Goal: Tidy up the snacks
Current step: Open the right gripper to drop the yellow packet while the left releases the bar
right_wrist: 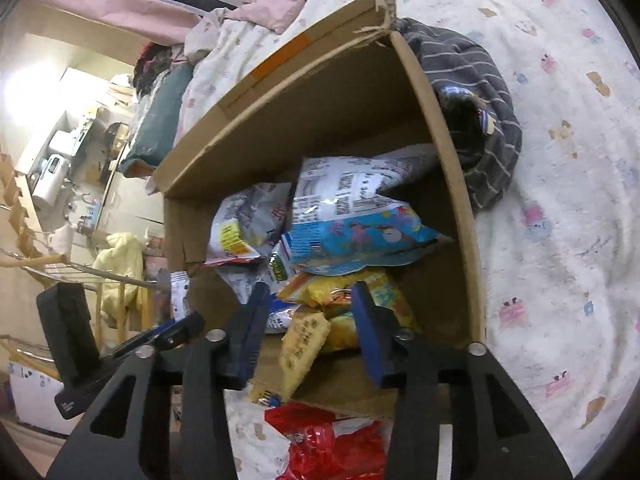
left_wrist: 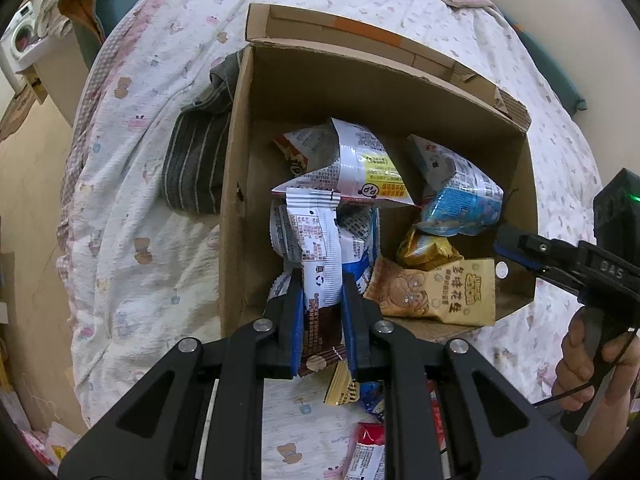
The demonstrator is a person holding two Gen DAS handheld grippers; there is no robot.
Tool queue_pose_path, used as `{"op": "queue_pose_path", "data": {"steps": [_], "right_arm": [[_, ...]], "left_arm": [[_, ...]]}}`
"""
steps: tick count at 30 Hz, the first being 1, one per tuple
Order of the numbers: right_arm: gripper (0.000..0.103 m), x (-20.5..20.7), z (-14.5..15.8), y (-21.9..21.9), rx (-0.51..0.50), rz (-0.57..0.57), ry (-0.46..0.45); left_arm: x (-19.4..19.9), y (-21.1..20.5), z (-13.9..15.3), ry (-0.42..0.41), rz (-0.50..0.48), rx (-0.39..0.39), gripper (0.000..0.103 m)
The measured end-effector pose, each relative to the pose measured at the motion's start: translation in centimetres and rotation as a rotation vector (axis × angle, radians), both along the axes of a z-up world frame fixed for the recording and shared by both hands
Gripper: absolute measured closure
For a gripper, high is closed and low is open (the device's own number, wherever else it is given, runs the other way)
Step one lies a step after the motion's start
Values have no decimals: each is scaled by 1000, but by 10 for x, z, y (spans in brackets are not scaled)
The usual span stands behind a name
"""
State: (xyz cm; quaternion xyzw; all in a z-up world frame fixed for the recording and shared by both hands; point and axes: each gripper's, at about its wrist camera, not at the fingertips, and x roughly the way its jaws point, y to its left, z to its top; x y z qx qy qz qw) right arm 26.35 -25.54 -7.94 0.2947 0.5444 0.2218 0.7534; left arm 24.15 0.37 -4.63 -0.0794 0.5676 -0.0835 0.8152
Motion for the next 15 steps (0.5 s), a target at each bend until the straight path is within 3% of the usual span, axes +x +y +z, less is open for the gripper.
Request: {"op": "queue_pose_path", "data": {"steps": [6,10,12,14,15], "right_arm": [[47,-3,15,2,-24,1,-64],[30,-4,20,4,-40,3,-87],[29,-3,19,5,-42,7,-90],[29,-2,19,6,-45,10,-87],[29,-1,18,6,-45,8,-84]], "left_arm": [[-3,2,1,-6,-5,-2,89],[-4,2,0,9,-5,-11,85],[-4,1,1,9,-3,-12,72],[-4,1,4,-2,1,-24,50],[-4,1,6,-10,3,-34,46]]}}
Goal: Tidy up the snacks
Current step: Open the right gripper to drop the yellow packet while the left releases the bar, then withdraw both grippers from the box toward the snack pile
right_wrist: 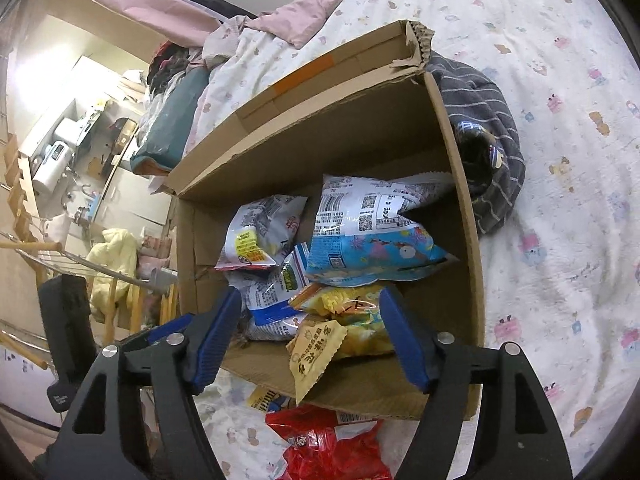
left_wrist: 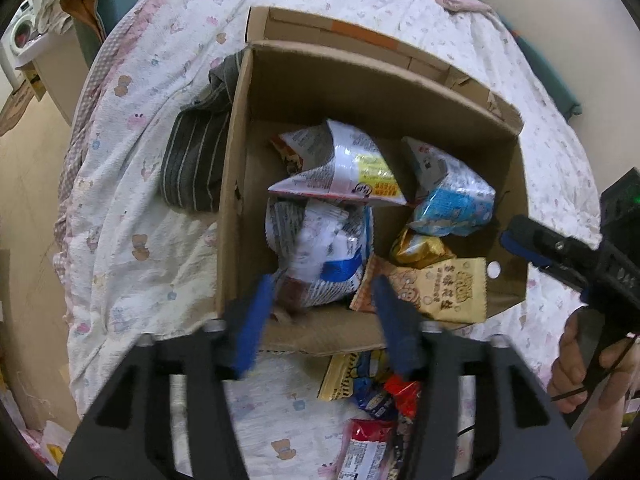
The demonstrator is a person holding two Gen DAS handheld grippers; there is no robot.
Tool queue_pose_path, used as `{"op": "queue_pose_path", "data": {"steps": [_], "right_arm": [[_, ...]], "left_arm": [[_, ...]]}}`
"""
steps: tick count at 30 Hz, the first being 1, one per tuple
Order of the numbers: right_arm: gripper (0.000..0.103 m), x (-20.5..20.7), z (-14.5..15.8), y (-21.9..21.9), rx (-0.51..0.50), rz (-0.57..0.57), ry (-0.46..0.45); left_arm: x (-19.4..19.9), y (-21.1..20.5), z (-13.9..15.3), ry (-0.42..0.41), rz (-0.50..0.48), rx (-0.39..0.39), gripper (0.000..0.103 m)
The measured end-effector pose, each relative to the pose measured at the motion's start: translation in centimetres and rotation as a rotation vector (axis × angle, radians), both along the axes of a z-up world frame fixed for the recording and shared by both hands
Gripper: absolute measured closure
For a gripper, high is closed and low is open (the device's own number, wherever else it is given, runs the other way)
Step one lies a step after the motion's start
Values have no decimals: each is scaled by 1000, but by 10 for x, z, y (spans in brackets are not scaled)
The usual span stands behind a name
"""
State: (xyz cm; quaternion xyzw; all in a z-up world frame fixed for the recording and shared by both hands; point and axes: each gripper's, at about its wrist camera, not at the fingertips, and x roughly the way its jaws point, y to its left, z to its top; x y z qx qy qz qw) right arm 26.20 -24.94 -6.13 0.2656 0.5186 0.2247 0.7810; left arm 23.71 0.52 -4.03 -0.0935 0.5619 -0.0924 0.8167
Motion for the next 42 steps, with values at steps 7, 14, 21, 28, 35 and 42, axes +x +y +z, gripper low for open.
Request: {"op": "queue_pose_path", "data": {"steps": [7,14,21,28,35,42], "right_arm": [[28,0,-1,1,-13,4,2],[28,-9,2,4,-19,12,-7],[28,-29,-1,4,-40,17,15],[24,-59,9,1,-62,8,-6],[23,-89,7,5,-46,12,11],[22,-103,-12,14,-99,44,77]], "left_arm": [[1,2,4,-12,16,7,37],[-3,5,5,-16,33,14,37],[-24,7,13,-29,61,7,37],[-54,-3,33,-103,16,103,37],[-86,3,28,-69,35,56,37],[-107,22,21,-48,87,39,37]]}}
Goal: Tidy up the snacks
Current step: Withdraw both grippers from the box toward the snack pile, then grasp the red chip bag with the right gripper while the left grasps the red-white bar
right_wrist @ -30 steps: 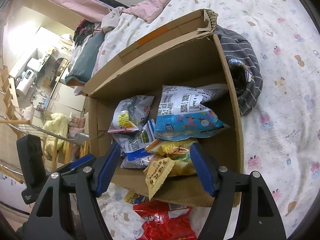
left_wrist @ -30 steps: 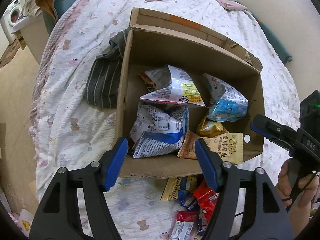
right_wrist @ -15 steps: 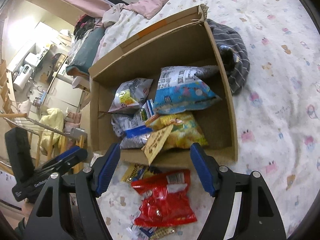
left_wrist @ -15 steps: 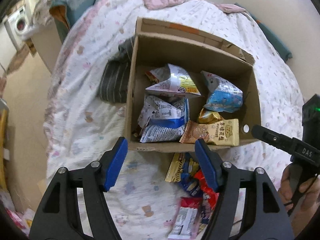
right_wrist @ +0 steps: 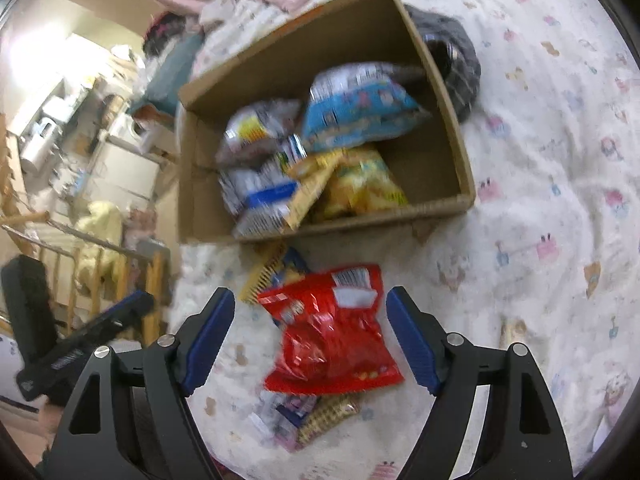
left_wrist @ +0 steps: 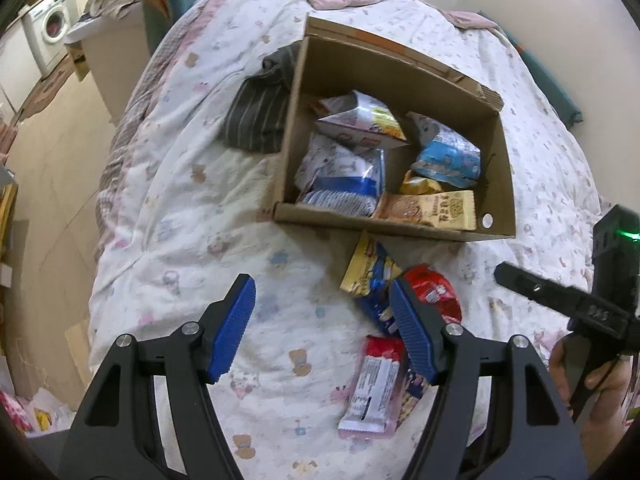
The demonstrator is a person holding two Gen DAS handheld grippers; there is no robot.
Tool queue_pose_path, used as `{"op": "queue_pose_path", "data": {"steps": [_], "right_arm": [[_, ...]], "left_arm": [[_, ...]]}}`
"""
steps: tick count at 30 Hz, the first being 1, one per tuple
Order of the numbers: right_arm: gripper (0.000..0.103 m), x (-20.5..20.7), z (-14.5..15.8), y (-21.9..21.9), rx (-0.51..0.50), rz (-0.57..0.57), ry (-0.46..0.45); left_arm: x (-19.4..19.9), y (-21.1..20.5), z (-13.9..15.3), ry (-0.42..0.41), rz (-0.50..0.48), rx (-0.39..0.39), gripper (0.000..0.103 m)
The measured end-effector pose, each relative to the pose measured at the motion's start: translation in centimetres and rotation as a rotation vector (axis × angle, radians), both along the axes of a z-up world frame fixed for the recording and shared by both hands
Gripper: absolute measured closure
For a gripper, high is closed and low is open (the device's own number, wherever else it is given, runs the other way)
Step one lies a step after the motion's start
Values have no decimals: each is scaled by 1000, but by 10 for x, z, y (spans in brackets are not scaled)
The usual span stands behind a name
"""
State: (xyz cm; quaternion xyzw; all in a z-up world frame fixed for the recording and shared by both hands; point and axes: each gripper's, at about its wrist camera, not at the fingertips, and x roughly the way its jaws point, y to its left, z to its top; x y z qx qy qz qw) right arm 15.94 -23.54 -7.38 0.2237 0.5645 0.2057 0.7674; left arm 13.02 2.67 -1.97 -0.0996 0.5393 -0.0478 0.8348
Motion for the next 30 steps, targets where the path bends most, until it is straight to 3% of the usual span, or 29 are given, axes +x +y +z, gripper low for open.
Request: {"op": "queue_pose_path", "data": {"steps": [6,13,18,23,27,30], "right_arm": [[22,4,-45,20,-15,57,151],[22,7,-73,38,-72,71,219],[24,6,-71,42,-106,104,194],[48,1,-59,40,-124,122,142],[52,-2,-47,34,-110,127,103],[53,-4,-42,26,-104,118,88]], "left_arm": [[-6,10,-7,9,13,1,37],[-4,23,-21,45,46,-5,37],[-7,13,-36,112,18,-17,37],[-14,-19,-61,210,-104,-29,37],[-20,-43,-78,278,-181,-42,38],[-23,-60,-91,325,-236,-33,52]]}}
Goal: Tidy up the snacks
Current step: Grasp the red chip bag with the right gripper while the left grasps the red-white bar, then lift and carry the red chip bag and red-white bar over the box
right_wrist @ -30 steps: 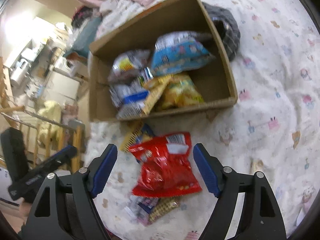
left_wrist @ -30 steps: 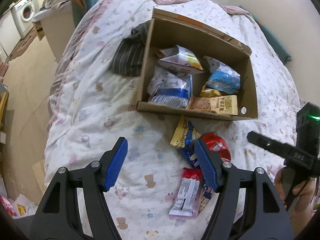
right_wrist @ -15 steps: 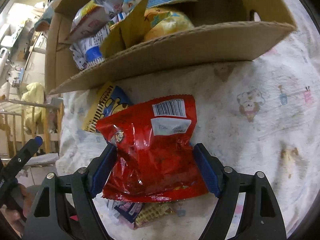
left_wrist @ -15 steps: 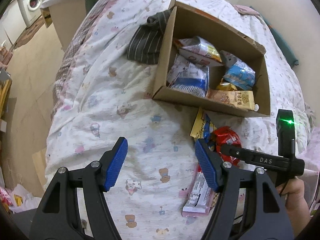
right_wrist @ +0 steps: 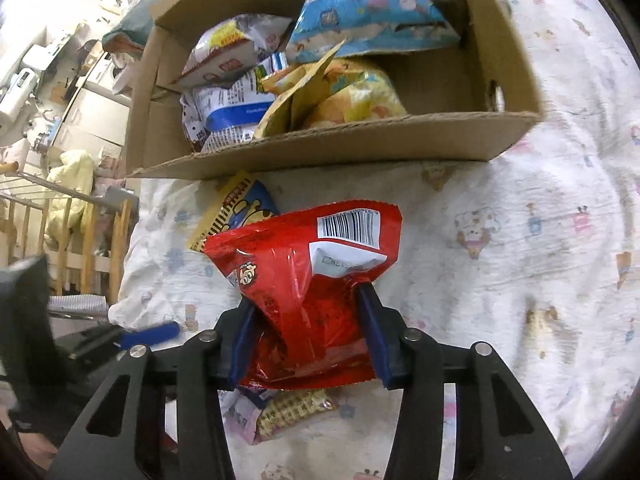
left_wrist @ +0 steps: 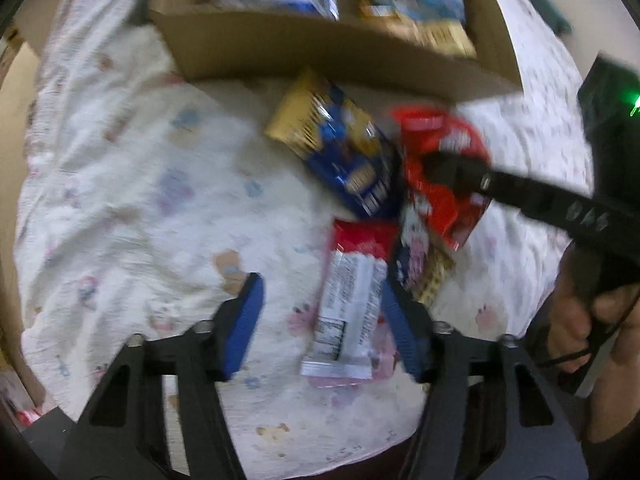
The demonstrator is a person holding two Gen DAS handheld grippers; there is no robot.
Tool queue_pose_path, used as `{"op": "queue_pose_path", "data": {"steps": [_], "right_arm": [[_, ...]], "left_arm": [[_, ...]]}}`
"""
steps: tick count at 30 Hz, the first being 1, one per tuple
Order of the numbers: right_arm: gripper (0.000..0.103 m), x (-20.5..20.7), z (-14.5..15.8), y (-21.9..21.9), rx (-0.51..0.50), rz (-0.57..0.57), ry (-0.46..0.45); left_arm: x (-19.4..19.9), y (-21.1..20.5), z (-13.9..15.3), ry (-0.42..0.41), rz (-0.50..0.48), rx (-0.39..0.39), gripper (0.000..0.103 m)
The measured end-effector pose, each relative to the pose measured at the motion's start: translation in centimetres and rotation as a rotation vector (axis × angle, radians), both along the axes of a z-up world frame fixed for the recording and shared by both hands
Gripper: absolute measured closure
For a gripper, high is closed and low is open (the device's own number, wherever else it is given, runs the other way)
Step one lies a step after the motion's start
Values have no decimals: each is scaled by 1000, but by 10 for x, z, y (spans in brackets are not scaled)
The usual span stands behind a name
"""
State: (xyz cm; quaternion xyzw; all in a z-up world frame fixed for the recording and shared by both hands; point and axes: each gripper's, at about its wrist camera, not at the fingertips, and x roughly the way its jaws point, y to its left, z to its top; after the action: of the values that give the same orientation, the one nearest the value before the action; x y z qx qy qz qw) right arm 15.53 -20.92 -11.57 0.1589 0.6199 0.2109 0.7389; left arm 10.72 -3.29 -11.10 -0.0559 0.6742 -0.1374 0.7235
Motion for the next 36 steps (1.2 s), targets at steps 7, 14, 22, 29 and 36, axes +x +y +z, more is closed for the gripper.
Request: {"op": "queue_pose_path", "data": {"steps": [7,14,22,29,36], "right_arm": [[54,-4,13,-32,33,-59,-32],[54,-6,22,-64,91,-141,-46],[54,-8,25,-78,107,-177,-44],[54,-9,28,-68,76,-151,-60],[54,-11,35,-60,69,-135,-88]], "left_arm": [[-5,-38,-20,37,-114,53,57],[-2,-45,-17,11,-131,97,75],[-1,-22,9,-48,-75,95,75],[0,-2,22,-103,-11,151,75],[-1,35,30,-190,42,235,75]]}}
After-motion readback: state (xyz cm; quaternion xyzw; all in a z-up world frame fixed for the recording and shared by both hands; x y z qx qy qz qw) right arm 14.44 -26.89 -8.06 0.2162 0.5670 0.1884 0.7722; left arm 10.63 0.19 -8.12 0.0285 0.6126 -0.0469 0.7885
